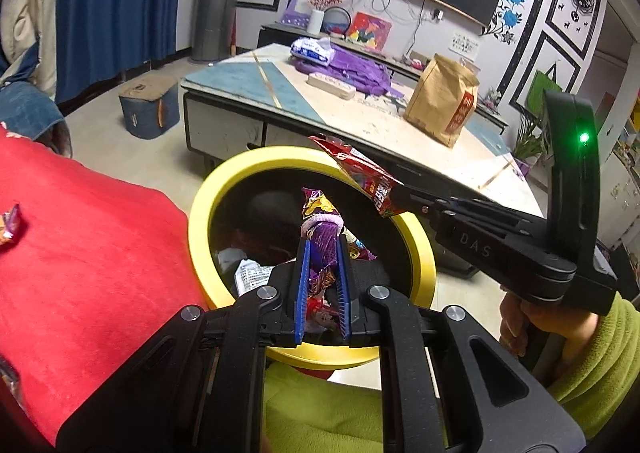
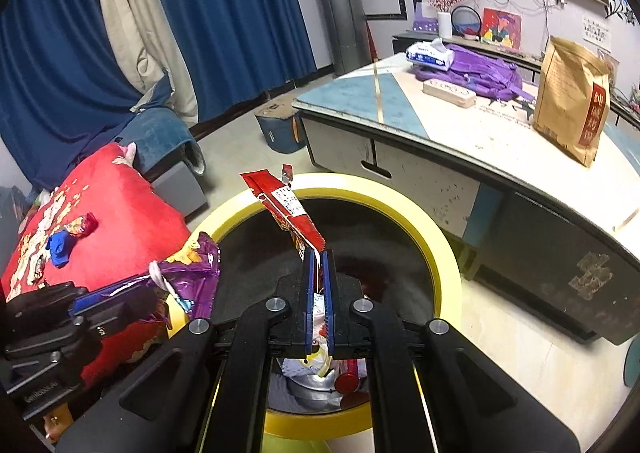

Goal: Collect trash
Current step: 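Open both grippers to drop the wrappers into the bin, then move both tools back from the bin toward the bed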

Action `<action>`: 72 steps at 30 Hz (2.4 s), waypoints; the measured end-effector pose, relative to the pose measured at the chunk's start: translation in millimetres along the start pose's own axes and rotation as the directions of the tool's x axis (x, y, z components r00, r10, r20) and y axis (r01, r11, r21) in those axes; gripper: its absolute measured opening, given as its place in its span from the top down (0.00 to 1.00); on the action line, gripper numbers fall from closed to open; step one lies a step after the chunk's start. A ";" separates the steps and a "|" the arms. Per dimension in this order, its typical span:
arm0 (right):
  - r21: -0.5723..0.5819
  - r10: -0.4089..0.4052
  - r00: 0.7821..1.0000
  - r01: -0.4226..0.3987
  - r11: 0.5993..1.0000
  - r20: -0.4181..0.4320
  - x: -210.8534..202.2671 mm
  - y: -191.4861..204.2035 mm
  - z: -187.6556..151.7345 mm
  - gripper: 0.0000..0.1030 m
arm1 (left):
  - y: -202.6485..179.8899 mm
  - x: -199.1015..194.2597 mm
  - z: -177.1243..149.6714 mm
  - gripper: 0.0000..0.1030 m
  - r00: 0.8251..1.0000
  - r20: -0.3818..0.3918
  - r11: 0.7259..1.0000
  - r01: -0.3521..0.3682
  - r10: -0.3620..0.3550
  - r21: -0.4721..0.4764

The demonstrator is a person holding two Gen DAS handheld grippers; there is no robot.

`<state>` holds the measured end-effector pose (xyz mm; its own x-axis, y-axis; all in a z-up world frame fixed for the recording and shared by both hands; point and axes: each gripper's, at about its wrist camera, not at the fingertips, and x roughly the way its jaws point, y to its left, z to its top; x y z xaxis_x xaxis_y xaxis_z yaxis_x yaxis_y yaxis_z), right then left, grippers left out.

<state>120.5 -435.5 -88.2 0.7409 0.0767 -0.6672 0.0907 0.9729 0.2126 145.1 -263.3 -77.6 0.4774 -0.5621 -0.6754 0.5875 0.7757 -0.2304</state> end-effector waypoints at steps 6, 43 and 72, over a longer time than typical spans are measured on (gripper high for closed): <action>0.024 -0.010 1.000 0.011 1.000 -0.028 9.0 -7.0 -2.3 0.95 | -1.7 13.2 -1.9 0.93 1.000 -0.029 1.000 -0.001 0.001 0.007; -0.016 0.007 0.990 -0.005 1.000 0.139 -37.3 22.5 7.3 0.30 | 40.1 -76.7 3.7 0.10 0.961 0.190 0.974 -0.176 0.202 -0.146; -0.252 0.234 0.962 -0.193 0.948 0.141 -66.3 147.2 5.0 0.23 | 118.4 -182.8 -29.1 0.10 0.831 0.297 0.865 -0.369 0.471 -0.340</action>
<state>88.0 -298.5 -9.1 0.8277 0.2702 -0.4918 -0.2249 0.9627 0.1506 108.4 -60.3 -1.8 0.8672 -0.1869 -0.4615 0.1102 0.9759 -0.1882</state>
